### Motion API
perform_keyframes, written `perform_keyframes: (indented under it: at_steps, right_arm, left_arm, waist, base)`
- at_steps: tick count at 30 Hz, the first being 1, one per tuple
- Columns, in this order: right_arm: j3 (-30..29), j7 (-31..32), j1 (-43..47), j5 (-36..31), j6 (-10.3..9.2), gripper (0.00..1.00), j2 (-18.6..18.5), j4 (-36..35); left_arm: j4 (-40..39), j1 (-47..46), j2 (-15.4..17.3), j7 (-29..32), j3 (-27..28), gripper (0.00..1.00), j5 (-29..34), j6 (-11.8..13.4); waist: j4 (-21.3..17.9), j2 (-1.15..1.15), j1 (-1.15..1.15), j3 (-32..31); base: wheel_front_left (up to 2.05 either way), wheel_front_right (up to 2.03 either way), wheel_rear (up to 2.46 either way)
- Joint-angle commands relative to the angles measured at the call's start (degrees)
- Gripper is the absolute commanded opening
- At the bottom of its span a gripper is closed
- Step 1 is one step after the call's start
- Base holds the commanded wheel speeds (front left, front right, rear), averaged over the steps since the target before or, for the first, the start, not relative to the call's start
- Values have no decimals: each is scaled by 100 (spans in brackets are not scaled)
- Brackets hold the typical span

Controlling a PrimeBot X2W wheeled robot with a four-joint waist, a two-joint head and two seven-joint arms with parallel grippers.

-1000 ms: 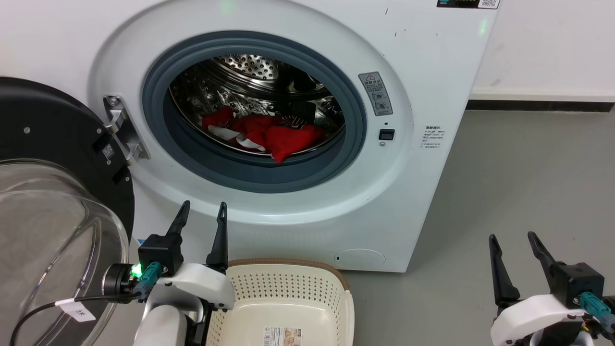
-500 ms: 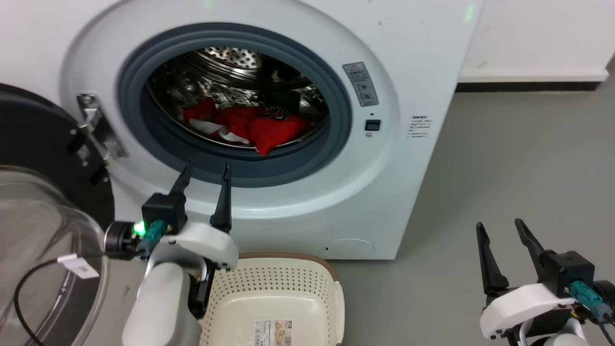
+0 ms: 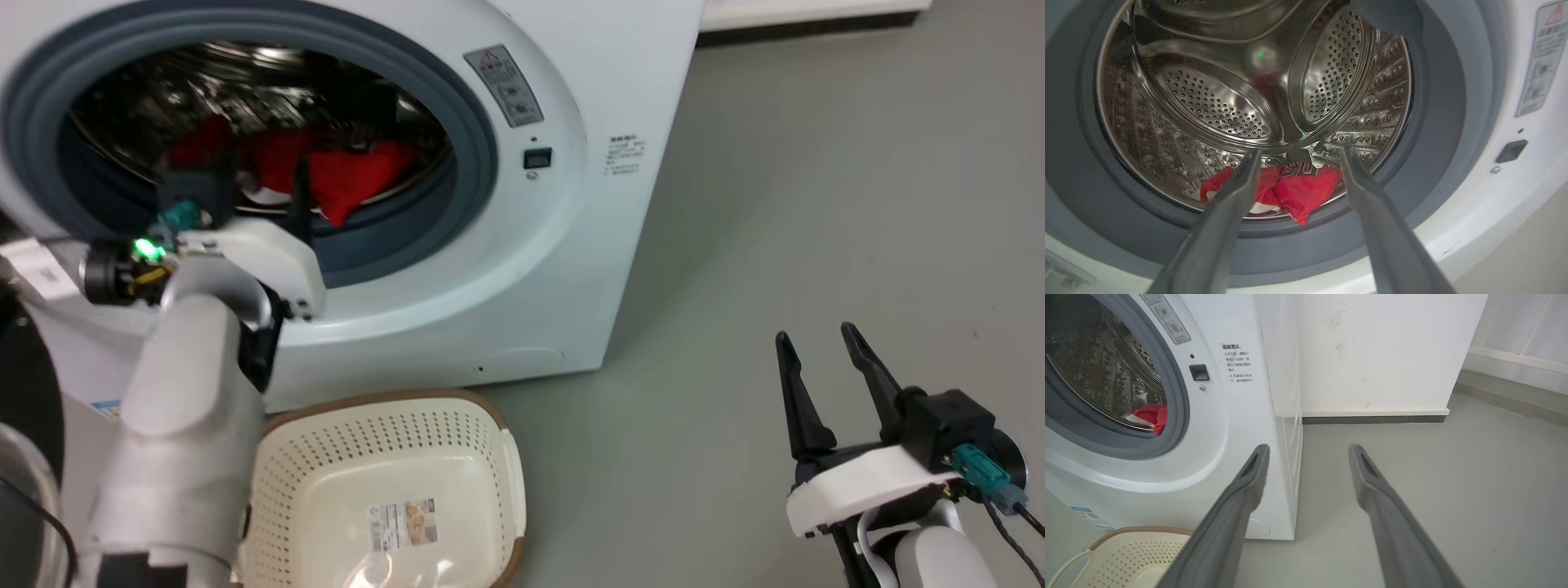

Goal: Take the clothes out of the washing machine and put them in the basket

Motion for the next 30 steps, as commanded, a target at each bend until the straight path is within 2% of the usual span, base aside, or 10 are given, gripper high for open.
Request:
perform_keyframes:
  at_steps: [1,9,15,23,30]
  right_arm:
    - [37,-59,-135,56,-2,100,12,29]
    - [428,-373,-668,450,-2,100,13,317]
    - [714,-580,-1029,751,-2,100,13,620]
    - [1066,-663,-1351,1024,-2,100,13,896]
    - [1200,-662,-1377,1117,-3,100,13,841]
  left_arm:
    - [104,-232,81,52,16,100,-37,-32]
    - [930,-1531,632,570,-123,100,52,-137]
    - [1446,-2237,954,994,-374,100,131,-205]
    - [2116,-3033,1317,1877,-746,100,48,-243]
    - [2403,-3361,1426,2766,-1027,100,-276,-239]
  waist:
    - [-253,0,-1,376]
    - [-640,0,-1,1310]
    - [-904,0,-1,1784]
    - [-1207,0,-1,2130]
    - [-1313,0,-1,2230]
  base:
    - [0,0,0]
    - [0,0,0]
    - [0,0,0]
    - [0,0,0]
    - [0,0,0]
